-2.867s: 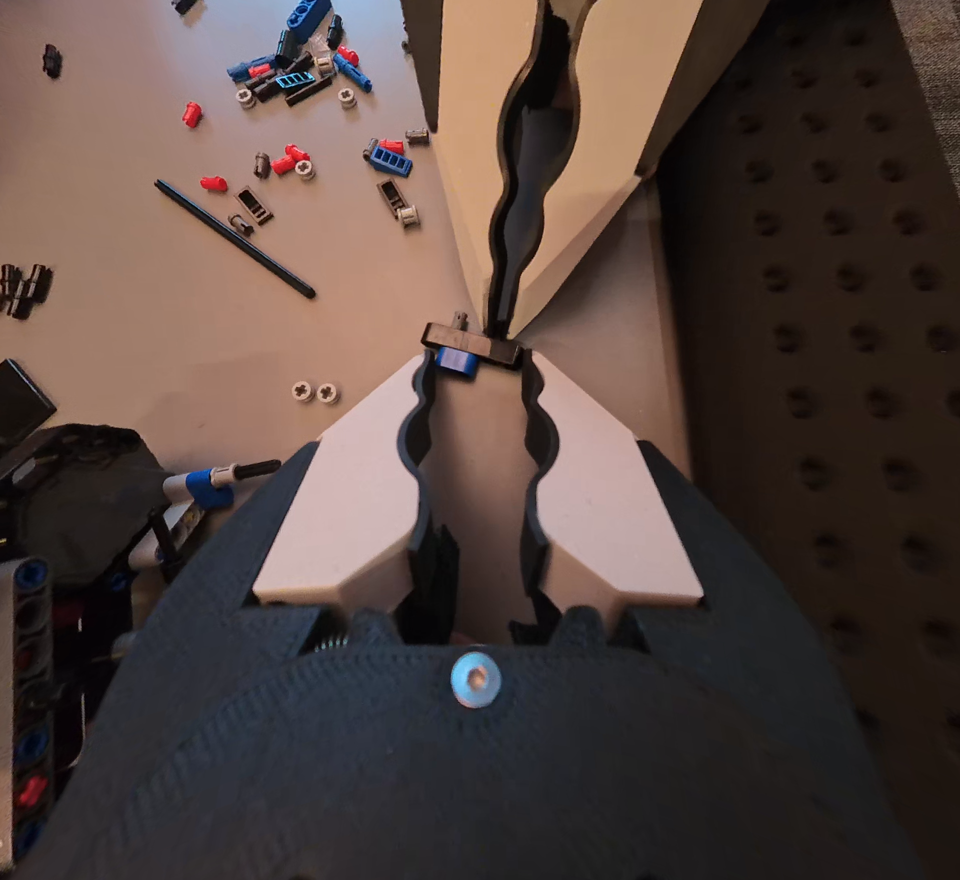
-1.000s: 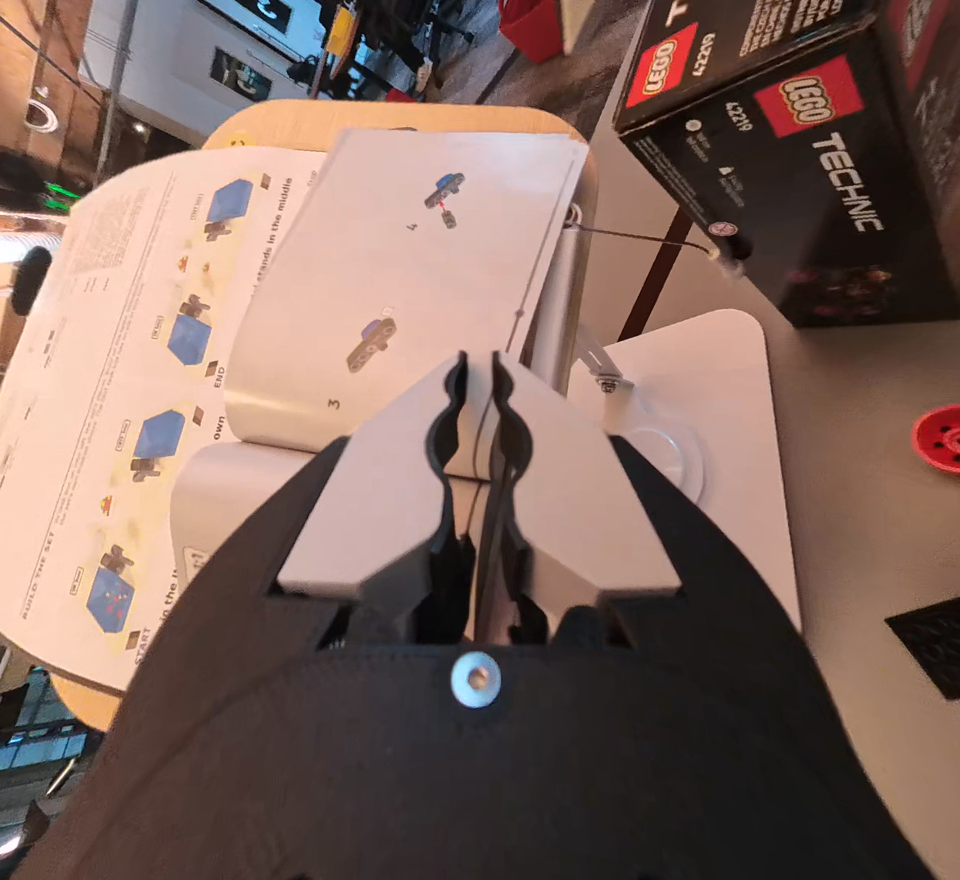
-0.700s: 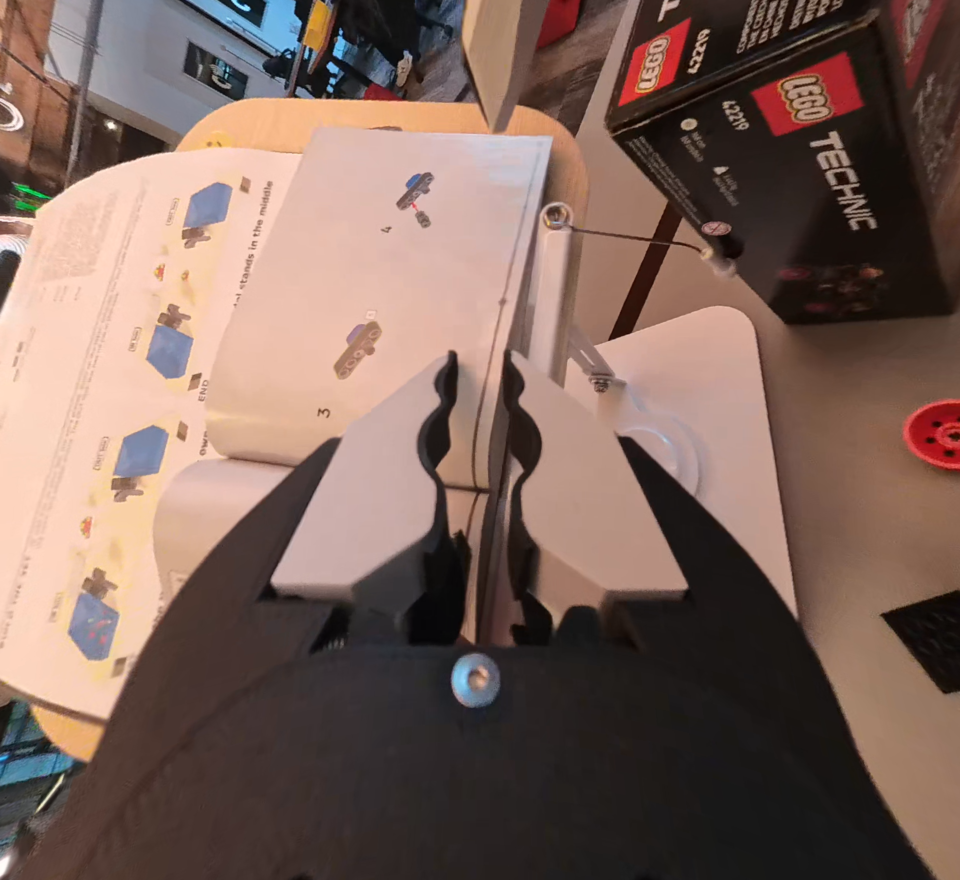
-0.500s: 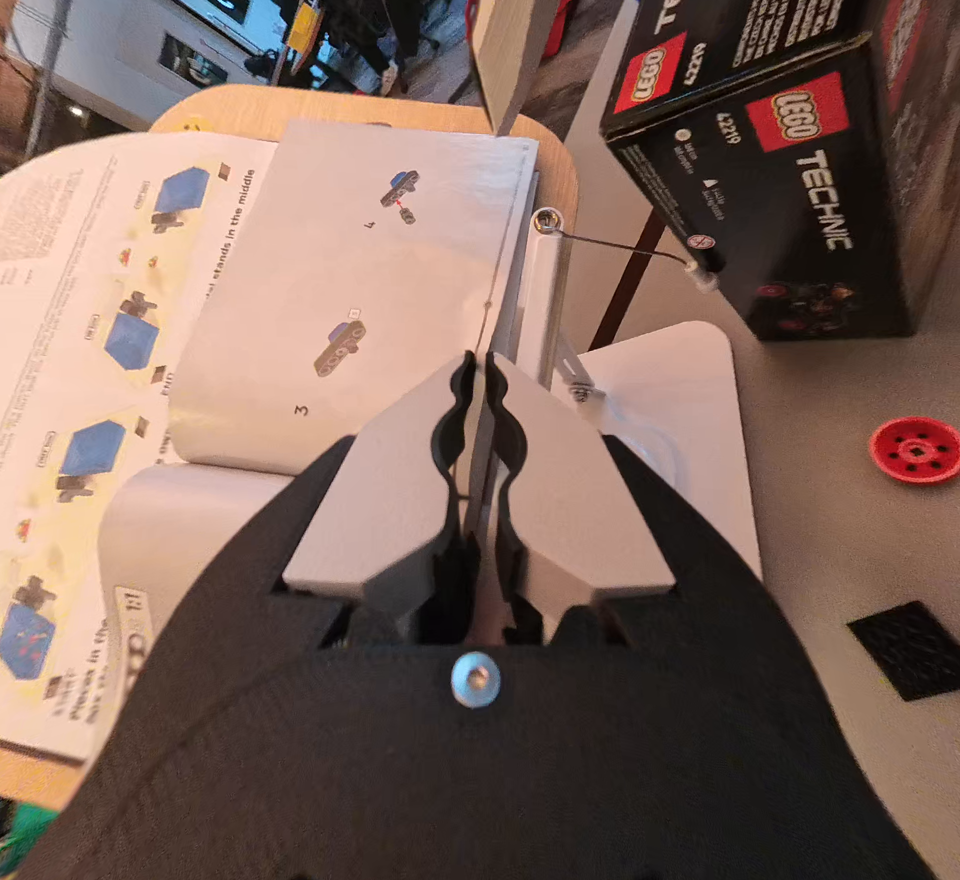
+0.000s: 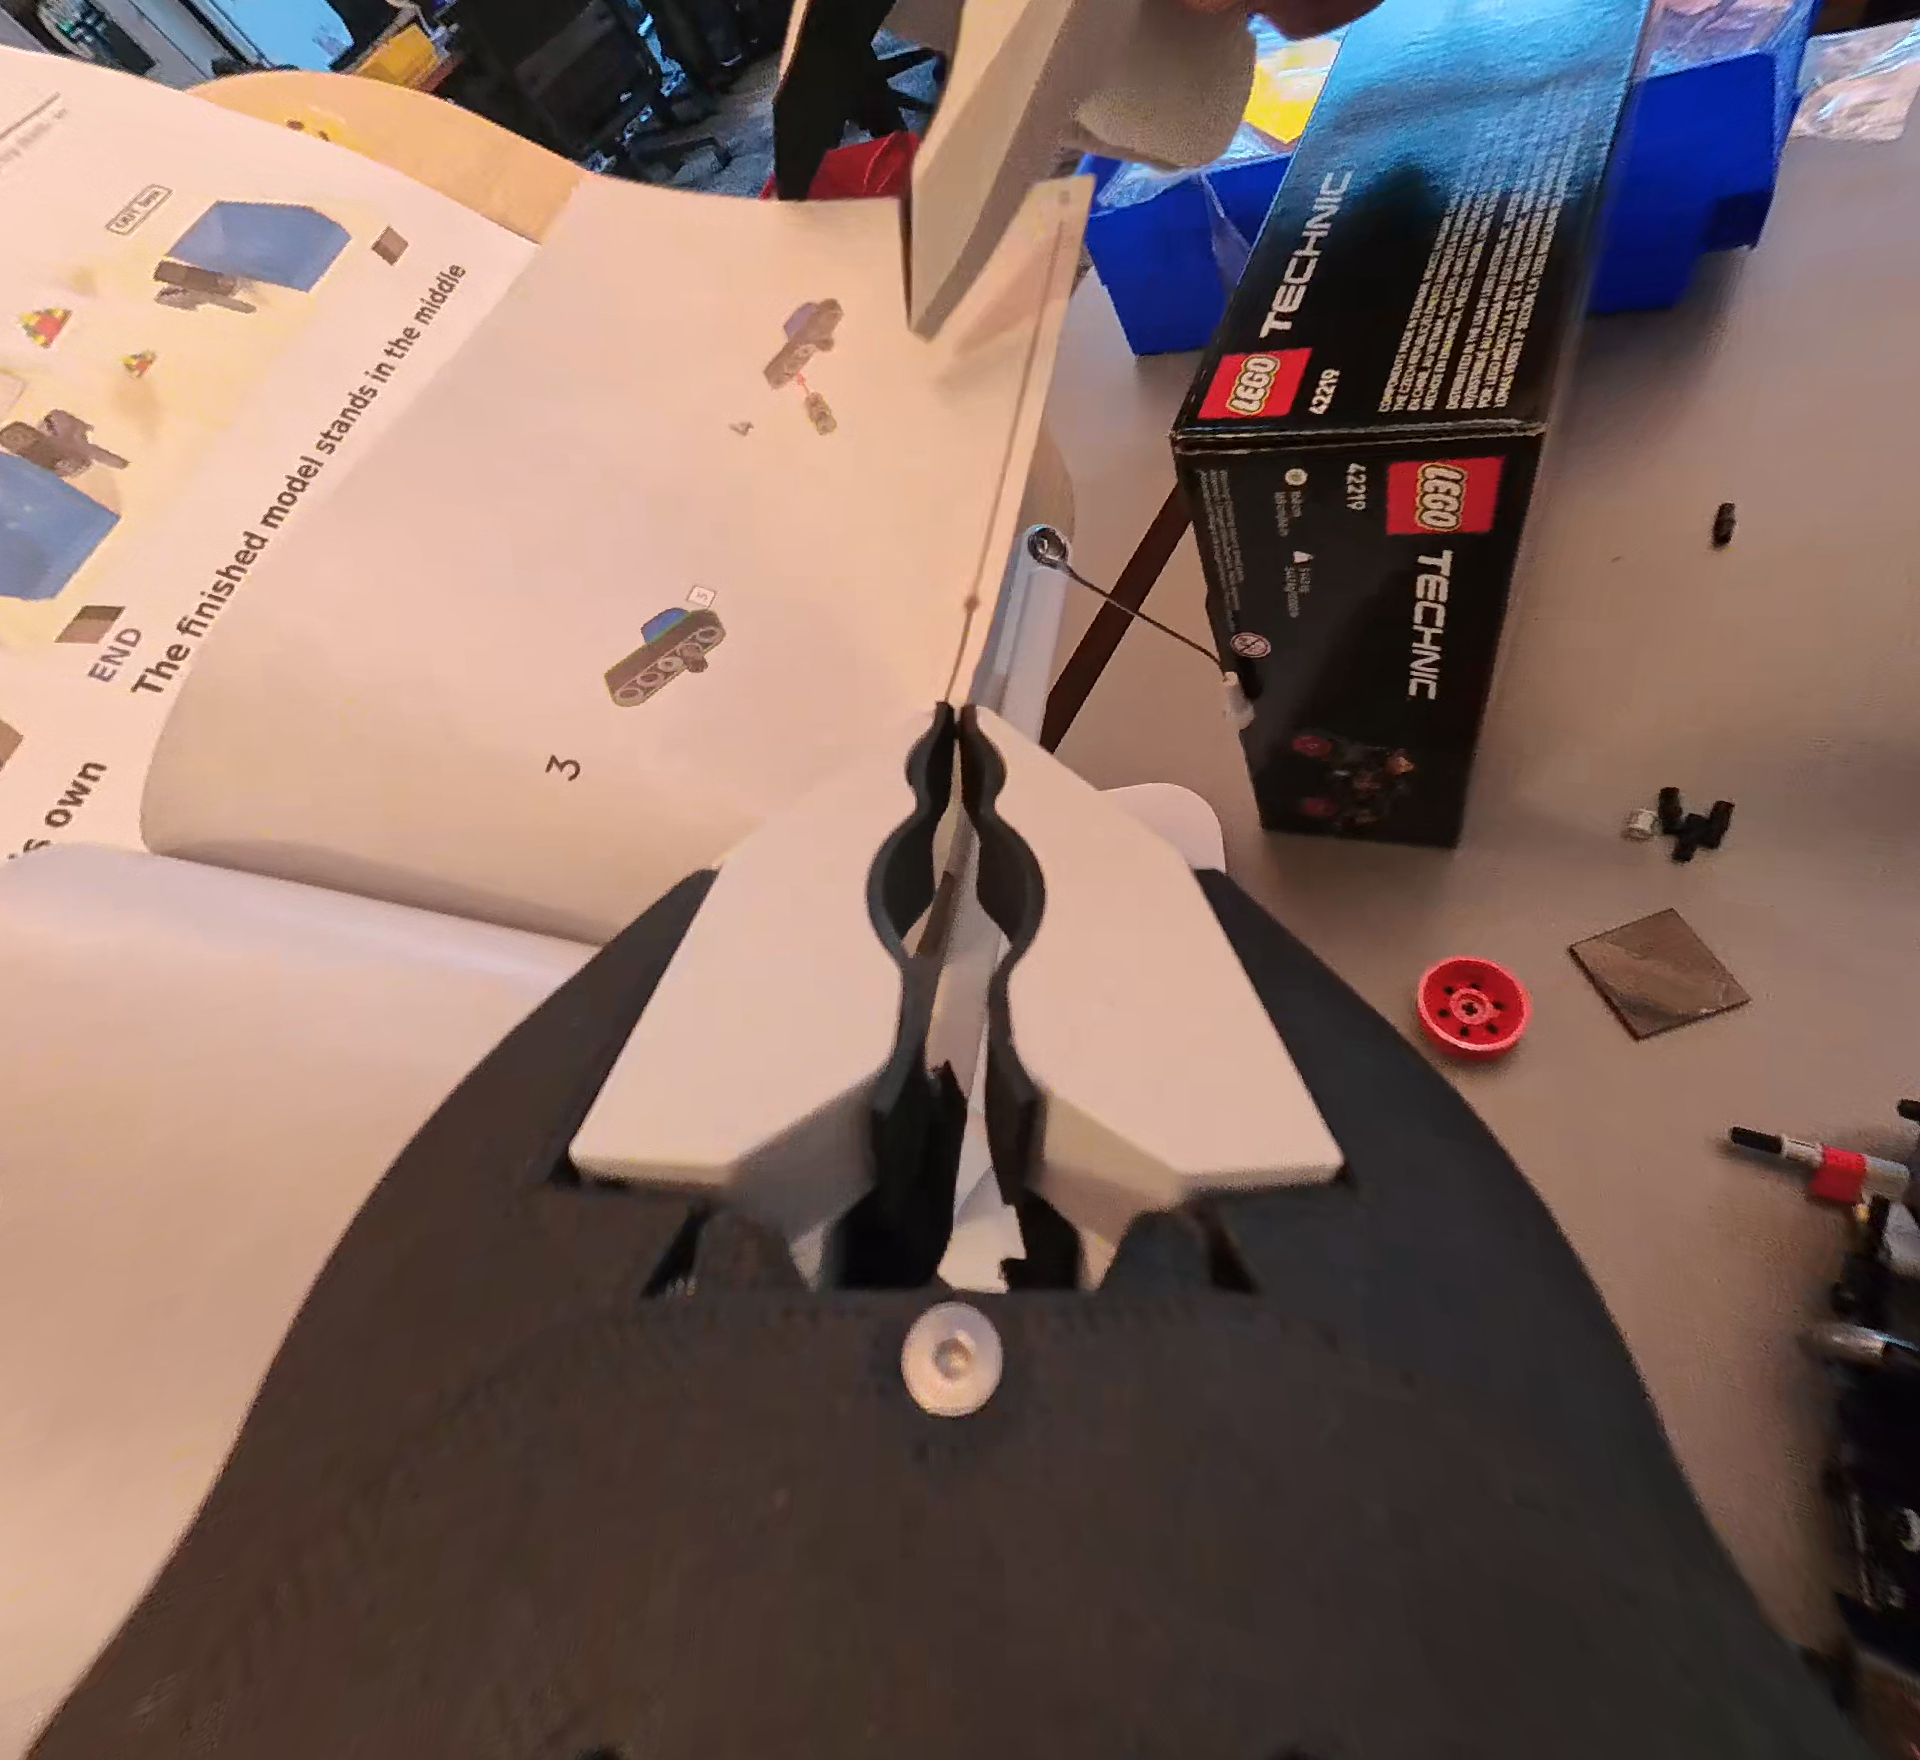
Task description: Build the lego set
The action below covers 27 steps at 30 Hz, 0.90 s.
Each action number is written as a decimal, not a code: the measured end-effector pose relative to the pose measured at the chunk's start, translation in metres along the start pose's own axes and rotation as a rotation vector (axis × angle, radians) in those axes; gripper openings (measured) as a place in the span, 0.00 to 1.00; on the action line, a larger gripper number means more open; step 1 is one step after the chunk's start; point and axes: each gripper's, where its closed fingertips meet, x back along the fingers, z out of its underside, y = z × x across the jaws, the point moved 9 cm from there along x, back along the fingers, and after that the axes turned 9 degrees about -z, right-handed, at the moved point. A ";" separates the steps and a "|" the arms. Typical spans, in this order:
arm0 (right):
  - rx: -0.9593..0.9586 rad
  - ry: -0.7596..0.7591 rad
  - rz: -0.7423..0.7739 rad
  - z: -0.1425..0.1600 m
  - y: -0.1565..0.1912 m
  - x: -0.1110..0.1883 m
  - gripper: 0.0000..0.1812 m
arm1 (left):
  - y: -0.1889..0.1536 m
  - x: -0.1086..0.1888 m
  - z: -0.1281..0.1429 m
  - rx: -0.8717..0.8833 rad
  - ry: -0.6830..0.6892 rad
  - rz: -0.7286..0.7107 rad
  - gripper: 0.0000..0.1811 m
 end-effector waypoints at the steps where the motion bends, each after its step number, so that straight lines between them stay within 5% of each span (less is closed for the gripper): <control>1: -0.032 -0.008 -0.022 0.002 -0.001 0.002 0.36 | 0.000 0.000 0.000 0.002 -0.001 0.004 0.00; 10: -0.179 -0.038 -0.171 0.021 -0.005 0.008 0.33 | 0.000 0.000 0.000 0.012 0.005 0.020 0.00; 27: -0.155 -0.068 -0.149 0.029 -0.002 0.028 0.28 | 0.004 -0.001 -0.001 0.056 0.018 0.076 0.00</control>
